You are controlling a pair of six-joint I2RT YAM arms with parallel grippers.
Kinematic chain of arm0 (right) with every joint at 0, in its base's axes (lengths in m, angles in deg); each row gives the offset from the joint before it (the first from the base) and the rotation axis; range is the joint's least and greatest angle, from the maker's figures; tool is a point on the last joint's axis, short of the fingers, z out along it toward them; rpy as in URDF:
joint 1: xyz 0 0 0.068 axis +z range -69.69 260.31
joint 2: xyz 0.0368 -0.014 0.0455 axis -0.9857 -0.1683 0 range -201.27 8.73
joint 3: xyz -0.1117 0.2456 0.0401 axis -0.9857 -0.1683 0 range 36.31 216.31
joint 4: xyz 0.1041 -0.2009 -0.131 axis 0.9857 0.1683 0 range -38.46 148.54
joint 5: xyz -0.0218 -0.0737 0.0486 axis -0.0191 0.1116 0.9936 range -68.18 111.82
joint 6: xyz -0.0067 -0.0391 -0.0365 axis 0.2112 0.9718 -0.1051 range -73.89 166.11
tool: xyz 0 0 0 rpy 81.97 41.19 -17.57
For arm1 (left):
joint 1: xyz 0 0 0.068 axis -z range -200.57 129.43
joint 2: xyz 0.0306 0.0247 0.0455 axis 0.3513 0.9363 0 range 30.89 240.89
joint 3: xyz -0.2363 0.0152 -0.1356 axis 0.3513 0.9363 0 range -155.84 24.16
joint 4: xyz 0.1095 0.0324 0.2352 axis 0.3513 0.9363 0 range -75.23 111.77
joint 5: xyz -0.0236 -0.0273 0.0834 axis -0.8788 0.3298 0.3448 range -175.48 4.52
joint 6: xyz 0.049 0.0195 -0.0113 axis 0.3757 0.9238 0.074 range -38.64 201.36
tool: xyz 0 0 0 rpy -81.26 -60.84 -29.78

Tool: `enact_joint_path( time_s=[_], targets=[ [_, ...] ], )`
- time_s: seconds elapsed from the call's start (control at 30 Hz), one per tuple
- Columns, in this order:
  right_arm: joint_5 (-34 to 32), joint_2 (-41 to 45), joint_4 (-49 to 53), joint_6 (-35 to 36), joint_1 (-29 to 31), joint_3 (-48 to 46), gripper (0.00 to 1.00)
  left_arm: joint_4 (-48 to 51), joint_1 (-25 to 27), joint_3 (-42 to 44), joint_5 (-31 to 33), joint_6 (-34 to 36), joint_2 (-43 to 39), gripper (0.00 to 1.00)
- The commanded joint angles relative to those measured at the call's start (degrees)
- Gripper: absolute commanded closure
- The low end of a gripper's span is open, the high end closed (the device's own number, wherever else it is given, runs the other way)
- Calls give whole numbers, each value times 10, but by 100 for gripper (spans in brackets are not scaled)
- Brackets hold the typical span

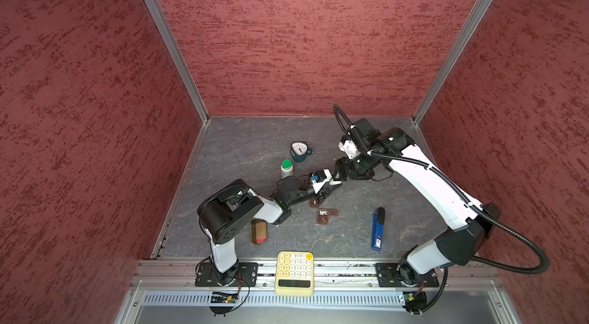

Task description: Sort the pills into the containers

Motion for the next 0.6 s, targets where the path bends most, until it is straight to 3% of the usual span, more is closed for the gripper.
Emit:
enact_joint_path(
  time_s=[0.0,0.27,0.57],
  targets=[
    [-41,-18,9,4,-13,42,30,-14,-1,7,-8,-7,-16,100],
    [16,-60,-20,20,-11,63,32,-14,-1,7,-5,-8,-19,100],
    [46,-41,-23,29,9,29,40,-18,-2,6,-7,-8,-12,100]
  ],
)
